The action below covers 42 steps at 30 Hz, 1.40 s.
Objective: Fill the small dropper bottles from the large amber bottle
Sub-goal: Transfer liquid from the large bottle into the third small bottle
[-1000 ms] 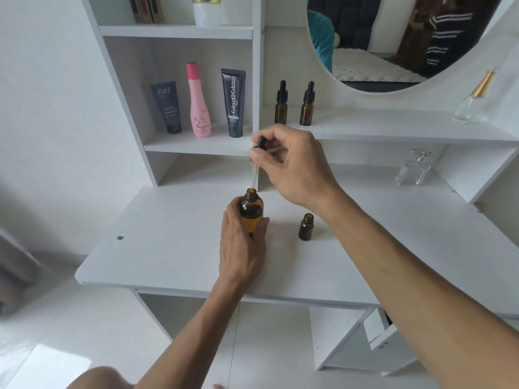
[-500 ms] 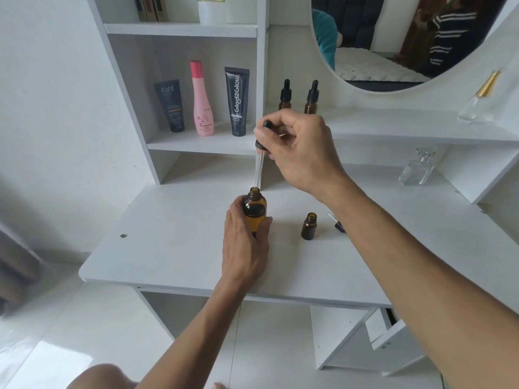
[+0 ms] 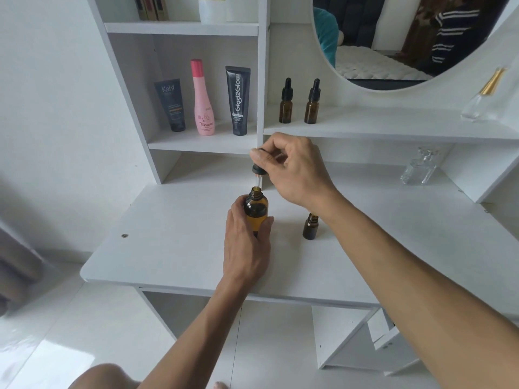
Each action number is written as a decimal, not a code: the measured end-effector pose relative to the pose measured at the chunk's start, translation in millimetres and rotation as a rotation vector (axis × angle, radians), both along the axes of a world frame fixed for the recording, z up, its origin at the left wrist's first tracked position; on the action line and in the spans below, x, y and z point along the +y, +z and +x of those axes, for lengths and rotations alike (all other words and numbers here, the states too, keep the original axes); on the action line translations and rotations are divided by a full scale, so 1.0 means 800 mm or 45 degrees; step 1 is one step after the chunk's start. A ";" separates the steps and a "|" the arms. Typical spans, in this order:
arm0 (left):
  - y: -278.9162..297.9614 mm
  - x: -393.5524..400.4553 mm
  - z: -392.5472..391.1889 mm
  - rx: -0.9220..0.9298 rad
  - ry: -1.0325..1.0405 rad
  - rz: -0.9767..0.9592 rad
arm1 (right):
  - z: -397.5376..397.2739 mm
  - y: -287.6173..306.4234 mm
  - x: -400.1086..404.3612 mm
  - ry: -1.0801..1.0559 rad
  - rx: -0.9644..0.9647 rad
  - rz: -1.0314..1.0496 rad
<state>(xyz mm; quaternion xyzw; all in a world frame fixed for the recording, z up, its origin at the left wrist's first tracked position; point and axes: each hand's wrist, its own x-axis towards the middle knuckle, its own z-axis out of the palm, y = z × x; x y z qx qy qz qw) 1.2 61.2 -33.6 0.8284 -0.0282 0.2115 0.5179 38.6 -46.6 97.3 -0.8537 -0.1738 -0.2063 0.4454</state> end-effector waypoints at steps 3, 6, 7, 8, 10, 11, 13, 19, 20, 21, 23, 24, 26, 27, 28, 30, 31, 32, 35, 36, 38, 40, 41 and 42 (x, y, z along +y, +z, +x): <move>0.001 0.000 0.000 -0.003 -0.006 -0.002 | -0.001 -0.005 0.002 -0.004 0.028 -0.022; -0.002 0.001 0.001 0.002 -0.011 -0.003 | -0.002 -0.007 0.003 -0.002 0.062 -0.024; -0.002 0.001 0.002 0.004 -0.011 -0.005 | -0.003 -0.008 0.003 0.000 0.067 -0.023; -0.003 0.001 0.002 0.006 -0.012 -0.008 | -0.003 -0.007 0.003 0.003 0.074 -0.017; -0.003 0.001 0.002 0.008 -0.012 -0.011 | -0.005 -0.006 0.003 0.015 0.099 0.020; -0.003 0.001 0.002 0.007 -0.012 -0.009 | -0.005 -0.005 0.002 0.021 0.109 0.047; -0.003 0.001 0.002 0.002 -0.010 -0.004 | -0.005 -0.003 0.001 0.033 0.123 0.107; -0.004 0.000 0.002 0.017 -0.002 -0.002 | -0.007 0.011 -0.005 0.060 0.181 0.302; -0.004 0.000 0.003 0.019 0.001 0.000 | -0.008 0.013 -0.006 0.066 0.187 0.335; -0.004 0.000 0.003 0.021 0.002 -0.001 | -0.009 0.016 -0.007 0.071 0.190 0.360; -0.003 0.000 0.002 0.030 0.000 -0.003 | -0.010 0.018 -0.009 0.075 0.195 0.396; -0.003 0.000 0.002 0.033 0.000 -0.001 | -0.011 0.018 -0.009 0.077 0.200 0.411; -0.002 -0.001 0.001 0.033 -0.001 0.001 | -0.011 0.017 -0.009 0.075 0.198 0.434; -0.002 -0.001 0.001 0.035 -0.001 0.000 | -0.012 0.017 -0.009 0.071 0.193 0.445; -0.002 -0.001 0.001 0.039 -0.001 0.000 | -0.012 0.017 -0.009 0.069 0.188 0.458; -0.002 0.000 0.001 0.041 0.001 0.002 | -0.012 0.019 -0.008 0.065 0.179 0.477; -0.002 0.000 0.001 0.037 0.000 0.001 | -0.011 0.021 -0.008 0.062 0.175 0.479; -0.002 0.000 0.001 0.034 0.000 0.000 | -0.011 0.023 -0.008 0.059 0.171 0.484; -0.001 0.000 0.000 0.035 0.002 0.003 | -0.010 0.030 -0.011 0.050 0.160 0.530; -0.001 0.000 0.000 0.032 0.002 0.004 | -0.010 0.033 -0.013 0.045 0.151 0.539; -0.002 0.000 0.000 0.023 -0.004 0.001 | -0.010 0.037 -0.018 0.033 0.132 0.551; -0.003 0.000 0.001 0.025 -0.007 0.000 | -0.011 0.041 -0.025 0.018 0.114 0.571; -0.003 0.000 0.001 0.024 -0.007 0.000 | -0.011 0.042 -0.029 0.012 0.110 0.578; -0.002 0.000 0.001 0.021 -0.007 -0.001 | -0.011 0.043 -0.034 0.007 0.109 0.582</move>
